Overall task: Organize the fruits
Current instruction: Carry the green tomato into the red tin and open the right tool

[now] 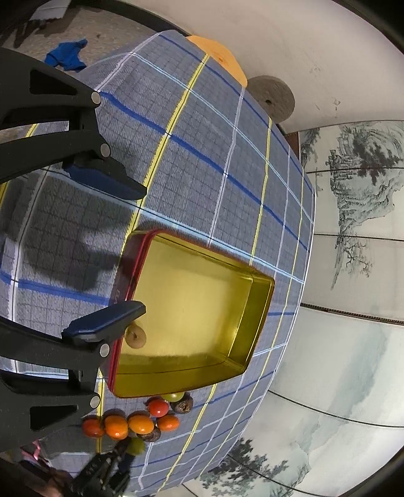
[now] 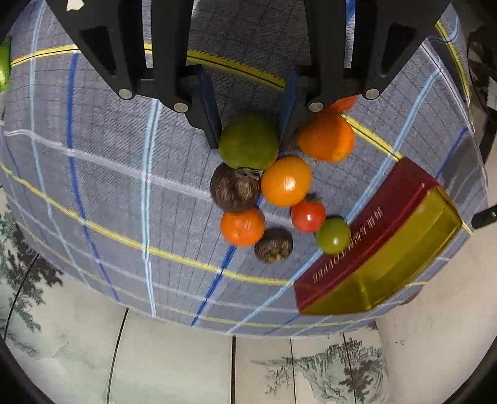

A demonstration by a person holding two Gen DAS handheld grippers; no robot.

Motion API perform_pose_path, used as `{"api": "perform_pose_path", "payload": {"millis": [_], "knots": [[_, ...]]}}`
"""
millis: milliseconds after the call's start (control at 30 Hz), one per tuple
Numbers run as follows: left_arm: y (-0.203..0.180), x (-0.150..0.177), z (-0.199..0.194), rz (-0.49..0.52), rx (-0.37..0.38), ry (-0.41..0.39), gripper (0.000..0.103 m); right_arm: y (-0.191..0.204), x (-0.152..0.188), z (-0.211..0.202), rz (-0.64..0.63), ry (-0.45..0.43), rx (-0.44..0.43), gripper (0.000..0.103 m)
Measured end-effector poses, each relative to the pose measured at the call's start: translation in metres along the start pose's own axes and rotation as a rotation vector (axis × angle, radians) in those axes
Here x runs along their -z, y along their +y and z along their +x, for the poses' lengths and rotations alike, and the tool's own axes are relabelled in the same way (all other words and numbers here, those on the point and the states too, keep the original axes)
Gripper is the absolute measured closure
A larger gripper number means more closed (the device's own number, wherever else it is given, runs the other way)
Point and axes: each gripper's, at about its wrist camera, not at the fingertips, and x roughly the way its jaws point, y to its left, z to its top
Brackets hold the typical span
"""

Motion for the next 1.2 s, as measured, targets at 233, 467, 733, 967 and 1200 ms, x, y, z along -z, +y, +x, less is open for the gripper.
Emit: {"api": "perform_pose_path", "payload": {"millis": [233,467,733,967,1200], "knots": [[0.012,0.001,-0.003,-0.027,-0.011,-0.009,0.031,0.021,-0.032,-0.031,-0.037,-0.104,-0.066,0.070],[0.029,0.003,-0.007,-0.057,-0.047,-0.015,0.028,0.079,-0.058,-0.029,-0.148,-0.113,-0.172,0.070],[0.050,0.006,-0.005,-0.101,-0.072,0.000,0.026,0.136,-0.073,-0.003,-0.257,-0.069,-0.219,0.070],[0.063,0.011,-0.001,-0.129,-0.089,0.016,0.023,0.157,-0.080,0.019,-0.297,-0.035,-0.221,0.070],[0.071,0.015,0.004,-0.143,-0.104,0.032,0.023,0.168,-0.079,0.031,-0.327,-0.015,-0.201,0.070]]}}
